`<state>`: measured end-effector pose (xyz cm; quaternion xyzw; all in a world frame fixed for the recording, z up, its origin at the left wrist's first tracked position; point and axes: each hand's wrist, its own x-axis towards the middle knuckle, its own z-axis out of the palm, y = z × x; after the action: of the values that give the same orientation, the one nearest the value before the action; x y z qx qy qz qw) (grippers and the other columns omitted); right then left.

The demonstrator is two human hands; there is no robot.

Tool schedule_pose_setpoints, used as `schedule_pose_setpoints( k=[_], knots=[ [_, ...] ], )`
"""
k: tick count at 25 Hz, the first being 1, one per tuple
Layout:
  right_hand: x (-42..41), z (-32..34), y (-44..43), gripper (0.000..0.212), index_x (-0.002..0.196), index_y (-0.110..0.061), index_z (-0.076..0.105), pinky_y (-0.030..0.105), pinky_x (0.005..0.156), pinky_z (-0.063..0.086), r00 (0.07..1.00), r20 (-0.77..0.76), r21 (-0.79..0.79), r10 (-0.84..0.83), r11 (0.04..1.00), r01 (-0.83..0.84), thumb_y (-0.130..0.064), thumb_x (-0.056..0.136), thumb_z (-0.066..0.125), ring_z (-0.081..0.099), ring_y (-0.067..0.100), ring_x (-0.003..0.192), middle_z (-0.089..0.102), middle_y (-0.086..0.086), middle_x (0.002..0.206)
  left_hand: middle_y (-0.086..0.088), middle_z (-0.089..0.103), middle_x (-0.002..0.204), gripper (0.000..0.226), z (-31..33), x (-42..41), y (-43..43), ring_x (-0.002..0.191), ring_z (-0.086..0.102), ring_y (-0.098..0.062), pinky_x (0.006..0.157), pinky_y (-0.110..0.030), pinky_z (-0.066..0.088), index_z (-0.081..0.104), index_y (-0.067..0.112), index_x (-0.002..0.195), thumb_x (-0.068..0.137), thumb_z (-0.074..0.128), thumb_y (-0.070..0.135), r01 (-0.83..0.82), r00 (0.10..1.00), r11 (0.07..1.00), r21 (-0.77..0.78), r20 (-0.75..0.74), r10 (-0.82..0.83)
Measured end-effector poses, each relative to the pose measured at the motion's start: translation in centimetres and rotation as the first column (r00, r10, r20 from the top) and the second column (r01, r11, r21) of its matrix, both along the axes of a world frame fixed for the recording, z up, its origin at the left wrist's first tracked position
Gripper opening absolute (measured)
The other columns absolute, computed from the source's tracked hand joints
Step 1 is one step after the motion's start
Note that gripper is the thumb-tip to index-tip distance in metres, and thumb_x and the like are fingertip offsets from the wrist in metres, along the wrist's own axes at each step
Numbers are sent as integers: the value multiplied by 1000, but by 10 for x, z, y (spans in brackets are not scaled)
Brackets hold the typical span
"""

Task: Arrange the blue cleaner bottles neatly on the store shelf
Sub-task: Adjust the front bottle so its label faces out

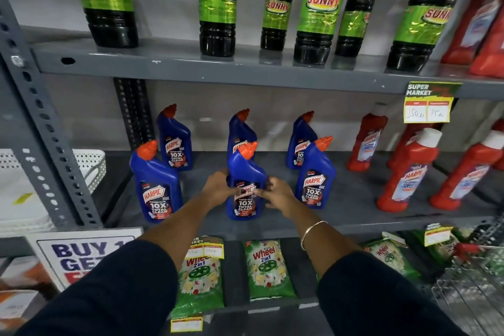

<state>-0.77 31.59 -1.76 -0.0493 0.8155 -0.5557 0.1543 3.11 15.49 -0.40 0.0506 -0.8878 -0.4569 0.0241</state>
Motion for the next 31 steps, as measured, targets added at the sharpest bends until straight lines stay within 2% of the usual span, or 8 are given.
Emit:
schedule_pose_setpoints(
  k=[4,13,16,19,22,25,28,31],
  knots=[
    [1,-1,1,47,122,-3,50,45,86,53,1000,1,34,-6,999,6,-12,80,68,58,34,114,59,20,125,-19,64,115,39,-2,1,-3,106,61,-30,89,-37,49,52,2,113,77,67,8,10,1000,1000,-24,13,-10],
    [1,-1,1,44,121,-4,51,39,83,53,1000,-19,49,-4,999,5,-14,80,67,60,32,112,62,17,120,-15,63,115,44,1,0,-3,105,60,-26,84,-31,47,50,5,116,76,68,7,40,998,999,-25,48,-39],
    [0,-4,10,51,122,-3,51,31,79,49,998,-63,104,16,995,-10,-15,77,72,60,29,108,64,15,113,-3,56,114,63,8,6,-2,106,56,-20,84,-30,46,39,11,127,74,72,21,80,995,989,127,48,-86],
    [-5,-3,35,50,118,-1,55,37,91,47,968,-193,184,-158,964,194,-22,77,71,59,32,110,65,18,113,-4,54,120,61,23,6,7,111,56,-21,87,-34,47,34,12,127,80,65,35,-51,977,980,194,-192,89],
    [-9,4,73,38,109,3,60,39,90,48,897,-270,308,-351,851,426,-25,83,63,58,36,110,64,20,107,-10,42,139,65,42,0,30,128,42,-26,105,-42,39,29,12,135,83,60,34,-237,870,966,-103,-466,164],
    [-23,0,116,47,113,1,54,44,92,49,840,-243,217,-485,817,534,-22,76,71,58,37,111,61,22,120,-15,39,142,60,50,-9,75,136,31,-32,114,-45,27,37,6,132,83,60,30,-329,734,863,-384,-678,-22],
    [-48,-8,149,69,120,0,46,41,92,47,912,-185,183,-367,898,399,-24,65,81,56,34,113,57,19,125,-19,43,135,53,33,-34,129,127,38,-35,109,-44,33,40,2,128,84,60,24,-222,806,880,-421,-587,-77],
    [-76,-21,168,71,121,2,51,37,86,50,974,-130,158,-188,965,207,-18,61,83,57,22,103,61,21,123,-19,42,136,67,19,-67,168,126,40,-31,104,-36,34,35,0,131,77,68,22,-23,957,984,-177,-290,-30]
  ],
)
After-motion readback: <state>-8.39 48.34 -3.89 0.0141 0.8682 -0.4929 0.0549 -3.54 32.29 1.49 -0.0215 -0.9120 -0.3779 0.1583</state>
